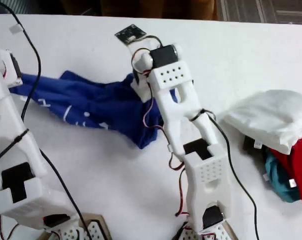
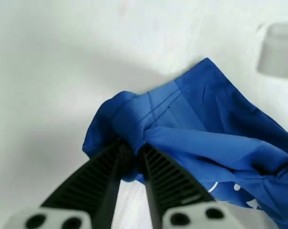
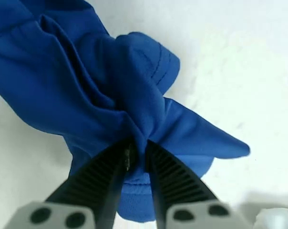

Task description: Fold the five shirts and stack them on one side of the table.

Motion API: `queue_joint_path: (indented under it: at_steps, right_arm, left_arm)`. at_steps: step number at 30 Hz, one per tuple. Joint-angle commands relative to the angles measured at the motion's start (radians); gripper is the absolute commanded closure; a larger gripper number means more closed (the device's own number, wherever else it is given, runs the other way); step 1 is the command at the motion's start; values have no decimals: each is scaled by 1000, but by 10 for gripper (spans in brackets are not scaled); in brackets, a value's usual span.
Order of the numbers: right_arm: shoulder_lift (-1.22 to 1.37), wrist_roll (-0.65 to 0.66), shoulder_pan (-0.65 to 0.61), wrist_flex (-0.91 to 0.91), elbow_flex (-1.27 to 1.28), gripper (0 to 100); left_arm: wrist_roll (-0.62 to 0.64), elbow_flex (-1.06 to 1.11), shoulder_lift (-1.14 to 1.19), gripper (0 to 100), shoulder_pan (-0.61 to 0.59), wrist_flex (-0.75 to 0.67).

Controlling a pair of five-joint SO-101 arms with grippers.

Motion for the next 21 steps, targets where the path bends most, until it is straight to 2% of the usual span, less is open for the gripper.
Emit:
queue_joint_path:
  at_steps: [1, 5, 11, 21]
  right_arm:
    - [13, 12, 5, 21, -28, 981]
    - [88, 12, -8, 21, -37, 959]
    - [170, 18, -31, -13, -37, 813]
    - [232, 11, -68, -116, -37, 878]
  left_arm:
    - [-8, -45, -44, 973, 8, 17]
    - [-8, -45, -43, 973, 8, 17]
    - [-9, -45, -41, 973, 8, 17]
    - [-11, -45, -40, 973, 8, 11]
